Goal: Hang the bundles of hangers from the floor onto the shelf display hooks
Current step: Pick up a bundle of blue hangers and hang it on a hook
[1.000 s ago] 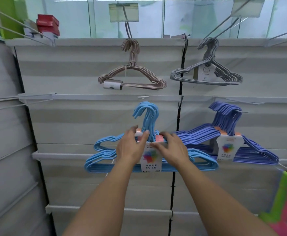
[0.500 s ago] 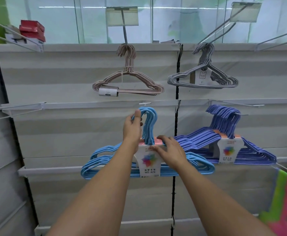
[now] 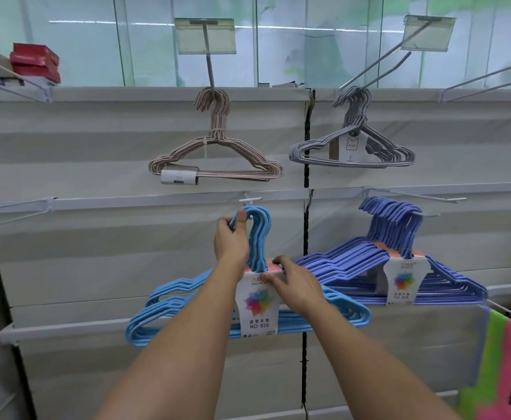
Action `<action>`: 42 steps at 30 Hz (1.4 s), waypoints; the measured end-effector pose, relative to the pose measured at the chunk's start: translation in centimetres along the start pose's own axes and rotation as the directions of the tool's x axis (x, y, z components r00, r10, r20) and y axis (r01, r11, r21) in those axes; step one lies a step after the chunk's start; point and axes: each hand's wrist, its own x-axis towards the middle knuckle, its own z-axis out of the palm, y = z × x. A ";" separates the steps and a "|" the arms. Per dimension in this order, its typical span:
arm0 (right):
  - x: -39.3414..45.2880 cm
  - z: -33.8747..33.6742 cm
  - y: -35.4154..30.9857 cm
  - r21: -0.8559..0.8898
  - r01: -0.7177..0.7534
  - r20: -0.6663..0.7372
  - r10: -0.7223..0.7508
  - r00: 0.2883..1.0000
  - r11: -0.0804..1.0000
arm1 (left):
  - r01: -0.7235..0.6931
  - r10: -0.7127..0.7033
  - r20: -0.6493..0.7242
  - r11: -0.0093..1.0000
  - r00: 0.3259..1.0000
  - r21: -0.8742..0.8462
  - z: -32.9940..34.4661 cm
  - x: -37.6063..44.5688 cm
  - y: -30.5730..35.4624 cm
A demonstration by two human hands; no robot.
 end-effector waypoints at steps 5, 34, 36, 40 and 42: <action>1.3 0.4 -0.7 -0.018 0.074 0.025 -0.074 0.997 0.997 | 0.048 -0.046 -0.075 0.999 0.996 0.019 0.5 0.8 -1.7; 3.6 3.4 -1.6 0.124 0.094 -0.102 -0.082 0.991 0.988 | -0.004 0.025 -0.042 0.902 0.999 0.432 0.8 -0.5 -5.6; 2.7 3.6 -0.3 0.034 0.078 -0.106 -0.074 0.992 0.996 | -0.012 0.044 -0.054 0.872 0.998 0.489 1.0 -1.3 -5.7; 1.2 3.5 2.1 -0.007 0.074 -0.112 -0.074 0.991 0.997 | -0.032 0.101 -0.113 0.869 0.988 0.493 1.4 -2.6 -6.9; 0.4 3.3 2.8 -0.023 0.086 -0.101 -0.088 0.991 0.996 | -0.051 0.129 -0.134 0.879 0.982 0.474 1.4 -3.6 -7.2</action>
